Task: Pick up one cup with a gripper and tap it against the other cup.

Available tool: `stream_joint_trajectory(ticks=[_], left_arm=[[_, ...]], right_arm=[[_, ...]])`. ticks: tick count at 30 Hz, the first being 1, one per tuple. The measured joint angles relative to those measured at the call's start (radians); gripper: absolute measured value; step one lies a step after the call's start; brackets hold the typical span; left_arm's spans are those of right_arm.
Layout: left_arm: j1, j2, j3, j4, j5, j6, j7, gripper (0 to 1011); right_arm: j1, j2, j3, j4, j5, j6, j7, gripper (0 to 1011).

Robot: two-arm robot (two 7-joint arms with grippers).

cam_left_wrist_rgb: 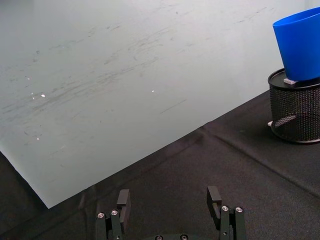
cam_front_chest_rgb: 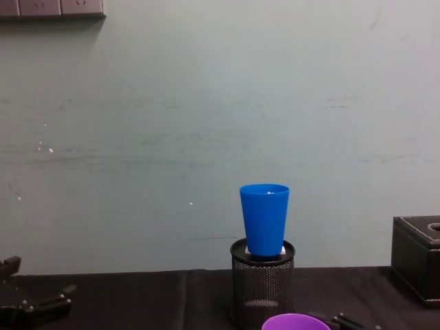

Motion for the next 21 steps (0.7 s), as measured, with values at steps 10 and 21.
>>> stream_joint_trajectory(ticks=[10,21], left_arm=[[0.0,0.0,0.0,0.0,0.0,0.0,0.0,1000],[0.0,0.0,0.0,0.0,0.0,0.0,0.0,1000]], right_arm=[[0.0,-0.025,0.016,0.033,-0.004,-0.008,0.024,1003],[-0.002,-0.03,0.023,0.035,-0.01,-0.026,0.034,1003]])
